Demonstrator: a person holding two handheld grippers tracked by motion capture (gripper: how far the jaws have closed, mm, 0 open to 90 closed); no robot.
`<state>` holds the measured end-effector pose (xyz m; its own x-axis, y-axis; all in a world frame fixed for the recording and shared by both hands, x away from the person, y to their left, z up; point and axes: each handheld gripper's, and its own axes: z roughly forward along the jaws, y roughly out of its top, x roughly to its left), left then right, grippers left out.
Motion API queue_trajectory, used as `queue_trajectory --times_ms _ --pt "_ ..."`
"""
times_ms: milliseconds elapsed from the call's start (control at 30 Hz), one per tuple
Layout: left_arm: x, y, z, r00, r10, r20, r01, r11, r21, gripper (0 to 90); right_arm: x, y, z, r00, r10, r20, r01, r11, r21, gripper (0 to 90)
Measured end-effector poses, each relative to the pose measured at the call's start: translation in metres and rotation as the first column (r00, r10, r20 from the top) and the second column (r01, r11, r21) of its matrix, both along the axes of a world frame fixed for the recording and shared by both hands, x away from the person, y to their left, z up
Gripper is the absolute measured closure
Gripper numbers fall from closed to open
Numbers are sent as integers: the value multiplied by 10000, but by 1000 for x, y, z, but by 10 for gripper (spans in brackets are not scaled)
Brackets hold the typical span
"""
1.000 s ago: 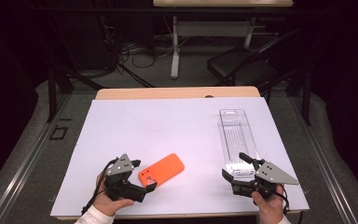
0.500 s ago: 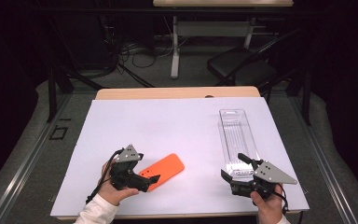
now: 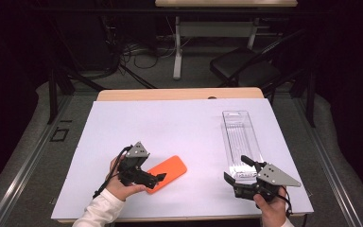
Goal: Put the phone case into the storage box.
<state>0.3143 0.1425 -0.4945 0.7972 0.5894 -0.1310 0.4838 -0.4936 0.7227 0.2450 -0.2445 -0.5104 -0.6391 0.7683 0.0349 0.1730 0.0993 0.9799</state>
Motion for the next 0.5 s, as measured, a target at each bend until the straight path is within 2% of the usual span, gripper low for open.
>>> queue_trajectory --times_ms 233,333,500 --pt "5 -7 -8 9997 -146 -194 156 9984 542 6 0 0 0 10000 20 20 -20 10000 -62 150" --pt "9 -12 -15 9995 -205 -227 225 9954 934 6 0 0 0 10000 18 -5 -18 10000 -11 150" --pt "14 -18 -23 9986 -213 -475 272 9915 1275 6 0 0 0 10000 15 24 -15 10000 -85 150"
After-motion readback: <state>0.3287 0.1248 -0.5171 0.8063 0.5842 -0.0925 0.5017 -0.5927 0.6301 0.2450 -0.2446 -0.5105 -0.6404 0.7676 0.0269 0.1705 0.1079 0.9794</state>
